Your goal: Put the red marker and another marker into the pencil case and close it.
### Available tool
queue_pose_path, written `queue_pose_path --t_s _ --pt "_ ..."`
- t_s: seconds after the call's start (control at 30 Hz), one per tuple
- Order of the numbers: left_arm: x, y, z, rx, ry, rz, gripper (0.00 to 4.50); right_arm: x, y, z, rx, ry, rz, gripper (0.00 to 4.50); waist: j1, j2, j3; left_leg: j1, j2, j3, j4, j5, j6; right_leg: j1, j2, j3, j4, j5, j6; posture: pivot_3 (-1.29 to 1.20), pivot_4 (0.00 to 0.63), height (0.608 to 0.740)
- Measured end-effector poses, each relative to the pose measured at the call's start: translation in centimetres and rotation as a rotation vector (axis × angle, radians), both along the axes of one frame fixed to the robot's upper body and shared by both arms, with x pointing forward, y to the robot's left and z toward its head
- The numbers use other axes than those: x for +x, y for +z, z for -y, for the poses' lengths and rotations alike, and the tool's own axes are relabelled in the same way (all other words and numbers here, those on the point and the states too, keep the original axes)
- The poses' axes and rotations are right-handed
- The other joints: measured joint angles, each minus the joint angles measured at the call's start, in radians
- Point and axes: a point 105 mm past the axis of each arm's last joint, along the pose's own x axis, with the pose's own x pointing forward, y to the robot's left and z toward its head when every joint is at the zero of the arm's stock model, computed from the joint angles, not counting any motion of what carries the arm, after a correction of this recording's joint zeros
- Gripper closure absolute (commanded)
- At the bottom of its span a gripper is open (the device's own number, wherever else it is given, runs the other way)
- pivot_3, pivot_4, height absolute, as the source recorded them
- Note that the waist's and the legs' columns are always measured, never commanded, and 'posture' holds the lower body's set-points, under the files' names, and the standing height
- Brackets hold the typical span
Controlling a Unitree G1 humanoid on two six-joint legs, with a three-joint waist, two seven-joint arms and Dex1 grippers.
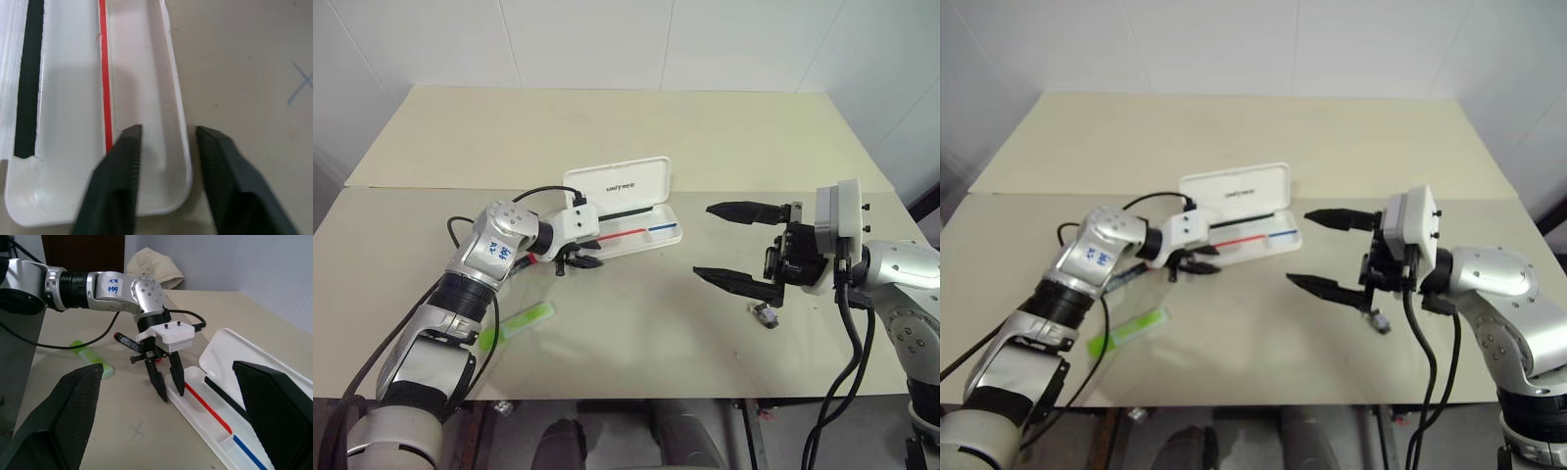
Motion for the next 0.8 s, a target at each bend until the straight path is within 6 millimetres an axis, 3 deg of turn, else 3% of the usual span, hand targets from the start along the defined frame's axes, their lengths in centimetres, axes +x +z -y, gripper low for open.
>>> queue_pose_path --t_s 0.1,0.33,0.8 --pt "-0.2 0.1 0.3 -0.001 -0.025 0.002 4.47 0.0 0.4 -0.1 -0.002 0.004 0.017 0.00 0.005 0.000 0.000 0.000 0.000 0.000 0.000 0.000 0.000 0.000 0.000 0.000 0.000 0.000 0.000 0.00 0.150 0.740" --pt "-1.9 0.8 0.3 0.055 -0.135 0.005 4.47 0.6 0.1 0.2 -0.022 -0.028 0.019 0.00 0.010 0.000 0.000 -0.002 0.000 0.000 0.000 0.000 0.000 -0.002 0.000 0.000 0.000 0.000 0.000 0.00 0.150 0.740" --pt "-8.8 -0.1 0.6 0.075 -0.269 -0.034 4.47 0.8 -1.7 1.3 -0.029 -0.094 -0.037 0.00 0.022 0.000 0.000 -0.003 0.000 0.000 0.002 -0.001 0.001 -0.002 0.000 0.000 0.001 -0.001 -0.001 0.00 0.150 0.740"
